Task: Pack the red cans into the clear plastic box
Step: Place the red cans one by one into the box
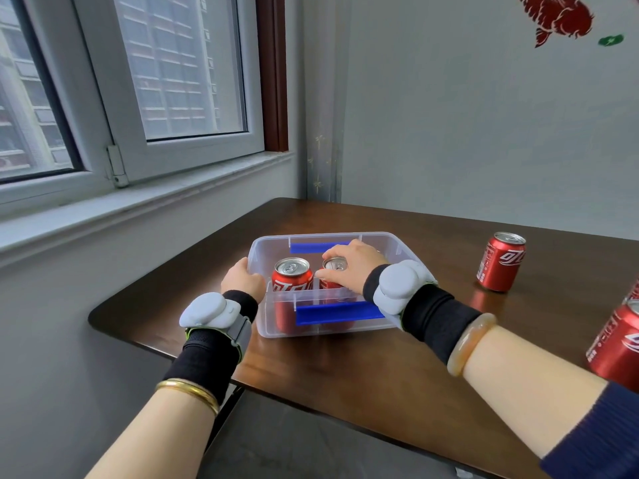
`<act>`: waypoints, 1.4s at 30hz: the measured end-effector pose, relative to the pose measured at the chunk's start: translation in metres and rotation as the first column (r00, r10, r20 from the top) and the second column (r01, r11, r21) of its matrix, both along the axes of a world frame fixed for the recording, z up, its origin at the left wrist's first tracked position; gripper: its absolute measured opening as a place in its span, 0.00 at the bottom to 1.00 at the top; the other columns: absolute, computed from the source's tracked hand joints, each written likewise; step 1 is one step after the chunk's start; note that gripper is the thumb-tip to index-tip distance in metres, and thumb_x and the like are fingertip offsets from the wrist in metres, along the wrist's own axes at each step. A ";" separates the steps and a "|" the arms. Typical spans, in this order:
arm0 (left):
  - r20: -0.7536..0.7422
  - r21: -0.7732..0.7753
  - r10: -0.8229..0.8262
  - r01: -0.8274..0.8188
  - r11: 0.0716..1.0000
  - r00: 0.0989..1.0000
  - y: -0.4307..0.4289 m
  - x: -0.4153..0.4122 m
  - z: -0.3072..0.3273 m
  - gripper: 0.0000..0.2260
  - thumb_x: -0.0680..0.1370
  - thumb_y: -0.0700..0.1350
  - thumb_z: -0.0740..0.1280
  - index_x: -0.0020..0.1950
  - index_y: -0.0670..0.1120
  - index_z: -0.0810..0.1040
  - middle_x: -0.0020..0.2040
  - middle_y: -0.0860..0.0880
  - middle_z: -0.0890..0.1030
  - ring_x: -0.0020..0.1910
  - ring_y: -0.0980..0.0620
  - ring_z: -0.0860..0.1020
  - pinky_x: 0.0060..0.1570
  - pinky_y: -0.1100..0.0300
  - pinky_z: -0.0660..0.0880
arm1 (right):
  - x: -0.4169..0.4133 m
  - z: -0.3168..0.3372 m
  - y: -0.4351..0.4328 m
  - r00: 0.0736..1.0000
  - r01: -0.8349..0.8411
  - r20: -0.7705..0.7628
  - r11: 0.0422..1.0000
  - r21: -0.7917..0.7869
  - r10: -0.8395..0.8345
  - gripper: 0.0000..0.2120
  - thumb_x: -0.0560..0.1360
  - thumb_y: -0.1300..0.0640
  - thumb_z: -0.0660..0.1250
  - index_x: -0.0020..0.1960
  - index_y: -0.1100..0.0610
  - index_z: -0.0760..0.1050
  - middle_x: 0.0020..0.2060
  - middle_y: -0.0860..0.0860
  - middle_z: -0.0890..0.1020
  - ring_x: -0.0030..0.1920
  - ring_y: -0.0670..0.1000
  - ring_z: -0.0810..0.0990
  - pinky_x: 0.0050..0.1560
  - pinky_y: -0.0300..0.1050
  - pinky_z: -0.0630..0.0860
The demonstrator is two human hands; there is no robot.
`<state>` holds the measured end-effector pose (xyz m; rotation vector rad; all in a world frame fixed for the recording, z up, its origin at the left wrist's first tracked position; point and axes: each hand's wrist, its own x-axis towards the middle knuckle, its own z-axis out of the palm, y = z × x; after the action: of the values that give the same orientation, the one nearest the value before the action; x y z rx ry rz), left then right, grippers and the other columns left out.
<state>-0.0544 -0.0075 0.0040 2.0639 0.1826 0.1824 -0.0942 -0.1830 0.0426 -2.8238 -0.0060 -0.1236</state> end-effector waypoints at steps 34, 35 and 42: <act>-0.015 -0.041 -0.237 0.237 0.971 0.971 -0.104 -0.022 -0.007 0.14 0.70 0.32 0.55 0.44 0.46 0.77 0.47 0.38 0.82 0.51 0.36 0.80 0.56 0.45 0.78 | -0.108 -0.006 -0.202 0.802 0.593 -0.098 0.804 0.024 -0.589 0.13 0.74 0.64 0.60 0.53 0.66 0.78 0.49 0.62 0.84 0.39 0.56 0.77 0.41 0.43 0.73; -0.013 -0.048 -0.241 0.240 0.970 0.970 -0.109 -0.023 -0.007 0.15 0.70 0.32 0.55 0.44 0.46 0.77 0.48 0.38 0.82 0.51 0.36 0.80 0.56 0.45 0.78 | -0.112 -0.005 -0.205 0.799 0.598 -0.100 0.801 0.022 -0.593 0.13 0.73 0.64 0.60 0.53 0.66 0.78 0.50 0.62 0.84 0.39 0.56 0.77 0.42 0.43 0.73; -0.019 -0.056 -0.244 0.243 0.969 0.970 -0.126 -0.026 -0.009 0.15 0.69 0.32 0.55 0.43 0.44 0.79 0.51 0.35 0.82 0.52 0.36 0.80 0.57 0.44 0.77 | -0.124 0.004 -0.222 0.796 0.600 -0.074 0.799 -0.026 -0.600 0.11 0.74 0.62 0.61 0.50 0.65 0.79 0.48 0.60 0.84 0.42 0.57 0.79 0.39 0.42 0.74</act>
<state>-0.0802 -0.1335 -0.0047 2.0165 -0.0509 0.0003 -0.2185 -0.4050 0.0463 -2.7173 0.9177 -0.1500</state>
